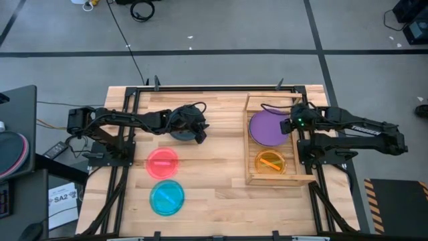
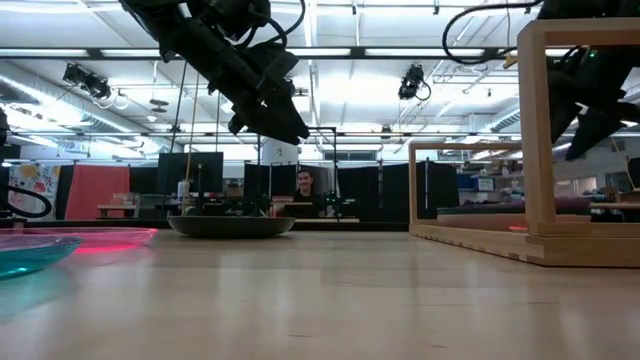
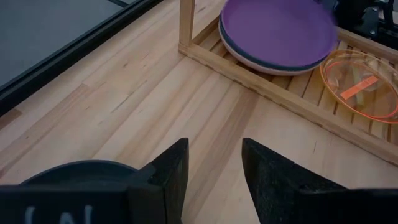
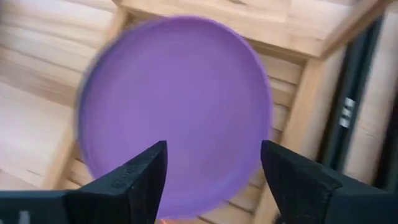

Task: Place and stack plates onto a shelf
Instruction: Stack the purple plate on top of the blue plate on the shelf, then stack the light blue plate on top of the orange plate on the shelf

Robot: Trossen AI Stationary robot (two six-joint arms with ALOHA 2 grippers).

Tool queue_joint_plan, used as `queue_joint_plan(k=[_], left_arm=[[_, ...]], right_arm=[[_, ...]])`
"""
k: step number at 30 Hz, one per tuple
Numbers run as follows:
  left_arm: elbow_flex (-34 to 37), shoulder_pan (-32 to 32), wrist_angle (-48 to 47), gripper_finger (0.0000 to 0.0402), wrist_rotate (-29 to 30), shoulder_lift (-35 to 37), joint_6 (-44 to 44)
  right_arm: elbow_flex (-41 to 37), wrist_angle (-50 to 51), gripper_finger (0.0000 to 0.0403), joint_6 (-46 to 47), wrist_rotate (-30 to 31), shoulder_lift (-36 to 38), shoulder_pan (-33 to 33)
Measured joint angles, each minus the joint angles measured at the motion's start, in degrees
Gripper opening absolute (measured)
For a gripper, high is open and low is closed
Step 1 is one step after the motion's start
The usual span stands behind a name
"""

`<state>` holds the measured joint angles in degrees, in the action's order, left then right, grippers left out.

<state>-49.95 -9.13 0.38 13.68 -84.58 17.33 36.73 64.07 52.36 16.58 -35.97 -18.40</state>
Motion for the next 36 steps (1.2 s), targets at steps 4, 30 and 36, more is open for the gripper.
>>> queue_joint_plan(k=[4,30,36], left_arm=[[0.0,0.0,0.0,0.0156,0.0,0.0,0.0],[0.0,1.2,-0.2,0.0156,-8.0,0.0,-3.5],[0.0,4.5,-1.7,0.0156,-13.9,0.0,-3.7]], right_arm=[[0.0,0.0,0.0268,0.0,0.1,-1.4,0.0],[0.0,0.1,0.0266,-2.0,-0.2,-6.9,0.0],[0.0,0.1,0.0266,-2.0,-0.2,-6.9,0.0]])
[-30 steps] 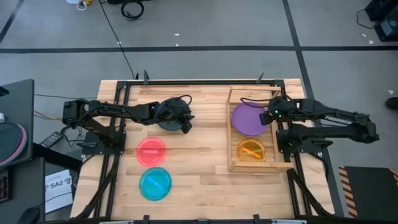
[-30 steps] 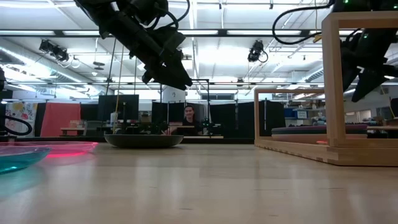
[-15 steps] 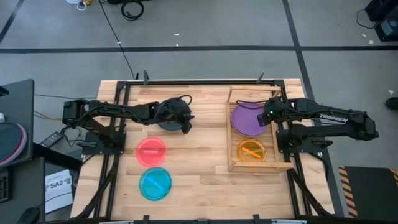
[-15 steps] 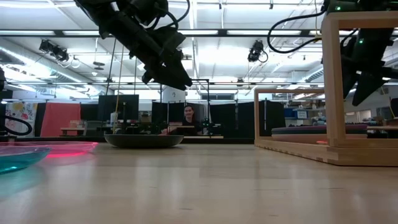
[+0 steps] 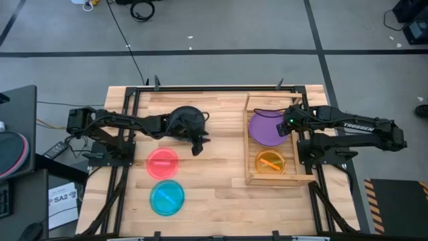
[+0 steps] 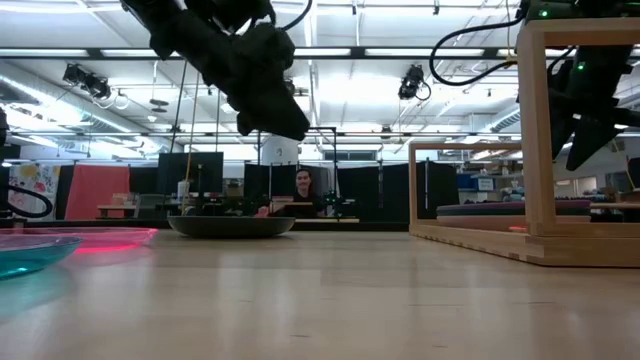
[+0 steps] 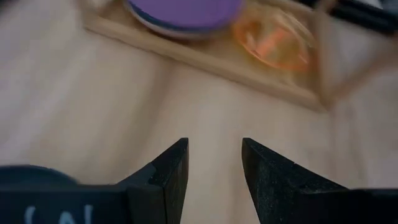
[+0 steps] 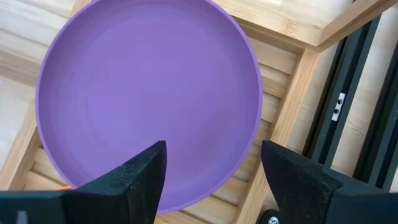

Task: Place and stack plates onto a shelf
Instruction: Stack the light blue plate on top of the orange plate on the shelf

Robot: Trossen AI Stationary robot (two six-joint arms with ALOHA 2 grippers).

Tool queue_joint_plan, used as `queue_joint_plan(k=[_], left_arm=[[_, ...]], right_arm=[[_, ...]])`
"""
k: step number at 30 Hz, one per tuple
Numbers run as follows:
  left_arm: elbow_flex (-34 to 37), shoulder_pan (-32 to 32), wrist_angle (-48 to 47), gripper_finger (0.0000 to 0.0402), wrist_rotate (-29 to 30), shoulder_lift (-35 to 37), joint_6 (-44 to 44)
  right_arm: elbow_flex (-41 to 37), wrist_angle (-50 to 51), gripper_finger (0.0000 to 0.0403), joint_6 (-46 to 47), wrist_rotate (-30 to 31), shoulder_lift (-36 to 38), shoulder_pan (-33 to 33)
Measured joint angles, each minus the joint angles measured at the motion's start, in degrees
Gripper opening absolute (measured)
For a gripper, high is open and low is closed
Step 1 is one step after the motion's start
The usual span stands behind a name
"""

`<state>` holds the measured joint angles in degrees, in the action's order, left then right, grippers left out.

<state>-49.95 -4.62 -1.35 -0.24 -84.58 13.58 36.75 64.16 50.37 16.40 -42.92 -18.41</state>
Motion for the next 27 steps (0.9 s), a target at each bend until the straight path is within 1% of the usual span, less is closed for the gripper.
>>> queue_joint_plan(k=[4,7,16,22,27], left_arm=[[0.0,3.5,-4.9,0.0156,-5.7,0.0,0.0],[0.0,6.8,-9.8,0.0156,-7.6,0.0,0.0],[0.0,17.8,-23.1,0.0156,-7.6,0.0,0.1],[0.0,23.2,-27.2,0.0156,-7.3,0.0,0.1],[0.0,26.5,-28.6,0.0156,-4.6,-0.6,0.1]], right_arm=[[0.0,0.0,0.0266,0.0,0.0,0.0,0.0],[0.0,0.0,0.0266,0.0,0.0,0.0,0.0],[0.0,0.0,0.0266,0.0,0.0,0.0,0.0],[0.0,0.0,0.0266,0.0,-0.1,0.0,0.0],[0.0,0.0,0.0266,0.0,-0.1,0.0,0.0]])
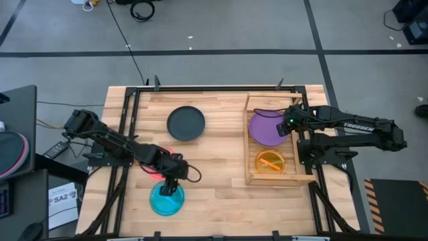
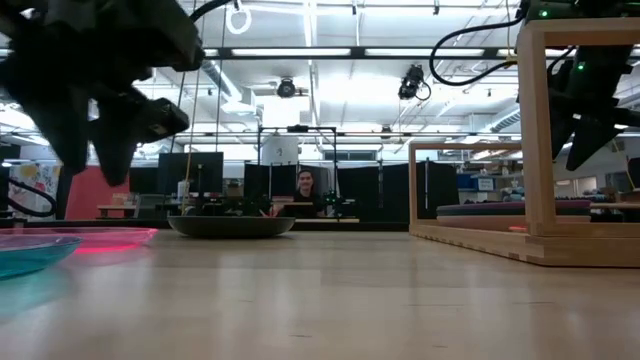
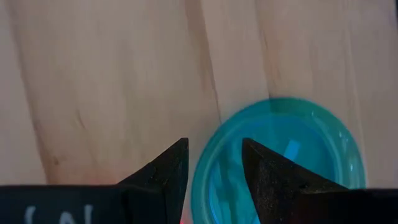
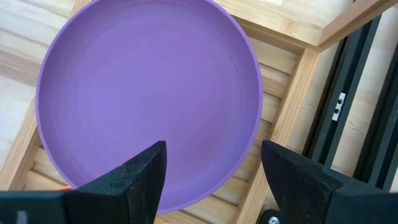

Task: Place and stack plates onto a shelf
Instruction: Stack the light blue plate on top of the orange plate on the shelf

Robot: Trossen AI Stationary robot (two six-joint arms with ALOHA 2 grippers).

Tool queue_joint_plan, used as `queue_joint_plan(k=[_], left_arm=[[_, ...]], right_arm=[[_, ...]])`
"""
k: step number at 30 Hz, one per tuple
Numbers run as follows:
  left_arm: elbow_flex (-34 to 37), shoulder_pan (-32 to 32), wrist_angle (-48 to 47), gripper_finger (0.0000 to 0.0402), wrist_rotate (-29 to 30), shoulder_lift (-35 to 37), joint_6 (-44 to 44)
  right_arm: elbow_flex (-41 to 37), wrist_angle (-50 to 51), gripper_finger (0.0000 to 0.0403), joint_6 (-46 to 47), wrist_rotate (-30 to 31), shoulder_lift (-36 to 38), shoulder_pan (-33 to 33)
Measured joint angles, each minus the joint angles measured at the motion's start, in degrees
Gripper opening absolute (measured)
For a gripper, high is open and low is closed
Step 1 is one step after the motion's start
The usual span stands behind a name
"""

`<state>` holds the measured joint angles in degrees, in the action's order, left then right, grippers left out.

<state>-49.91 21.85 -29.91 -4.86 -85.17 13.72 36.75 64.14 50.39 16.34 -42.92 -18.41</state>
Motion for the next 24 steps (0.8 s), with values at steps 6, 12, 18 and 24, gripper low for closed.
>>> queue_joint_plan(k=[6,12,18,24], left_arm=[[0.0,2.0,-0.1,0.0156,0.2,-2.8,0.0],[0.0,2.1,0.0,0.0156,0.9,-6.1,0.2],[0.0,2.1,0.4,0.0156,1.3,-9.0,0.1],[0.0,2.0,0.4,0.0155,1.1,-10.4,0.1]], right_arm=[[0.0,0.0,0.0266,0.0,0.0,0.0,0.0],[0.0,0.0,0.0266,0.0,0.0,0.0,0.0],[0.0,0.0,0.0266,0.0,0.0,0.0,0.0],[0.0,0.0,0.0266,0.0,0.0,0.0,0.0]])
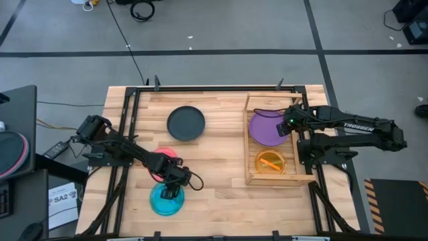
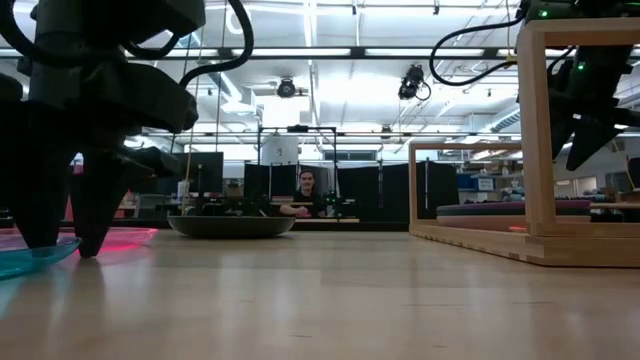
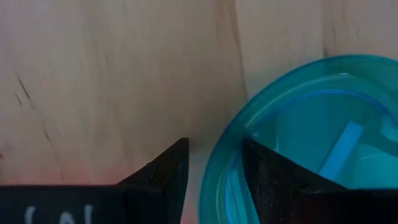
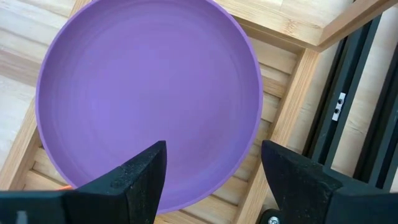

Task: Place and stack plates onto a shelf
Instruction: Stack the light blue plate on top of the orange plate on the shelf

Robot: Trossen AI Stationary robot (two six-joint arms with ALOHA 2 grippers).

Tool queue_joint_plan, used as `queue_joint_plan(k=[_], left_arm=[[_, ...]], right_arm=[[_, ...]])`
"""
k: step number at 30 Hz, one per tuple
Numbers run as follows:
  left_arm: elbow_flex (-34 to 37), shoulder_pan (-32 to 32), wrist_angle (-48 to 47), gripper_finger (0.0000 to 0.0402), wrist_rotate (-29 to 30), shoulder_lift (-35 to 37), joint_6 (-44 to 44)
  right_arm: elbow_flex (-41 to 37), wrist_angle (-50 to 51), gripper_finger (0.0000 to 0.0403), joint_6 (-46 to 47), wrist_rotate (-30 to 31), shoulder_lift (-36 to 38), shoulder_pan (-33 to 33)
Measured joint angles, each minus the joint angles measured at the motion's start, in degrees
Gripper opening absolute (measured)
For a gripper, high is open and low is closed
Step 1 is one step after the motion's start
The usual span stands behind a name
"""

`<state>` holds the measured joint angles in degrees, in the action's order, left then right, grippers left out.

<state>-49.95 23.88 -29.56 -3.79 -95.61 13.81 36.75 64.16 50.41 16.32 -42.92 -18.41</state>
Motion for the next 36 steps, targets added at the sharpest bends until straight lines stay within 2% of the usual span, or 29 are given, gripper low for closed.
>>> queue_joint_plan(k=[6,18,27,36], left_arm=[[0.0,0.0,0.0,0.0138,-0.1,0.0,0.1],[0.0,0.0,0.0,0.0066,-0.9,-0.1,-0.1],[0.0,0.0,0.1,0.0015,-3.7,0.0,-0.1],[0.0,0.0,0.1,0.0006,-3.7,0.0,0.1]], right_arm=[[0.0,0.0,0.0266,0.0,0.0,0.0,0.0],[0.0,0.0,0.0266,0.0,0.0,0.0,0.0],[0.0,0.0,0.0266,0.0,0.0,0.0,0.0],[0.0,-0.1,0.0266,0.5,-1.4,0.0,0.0]])
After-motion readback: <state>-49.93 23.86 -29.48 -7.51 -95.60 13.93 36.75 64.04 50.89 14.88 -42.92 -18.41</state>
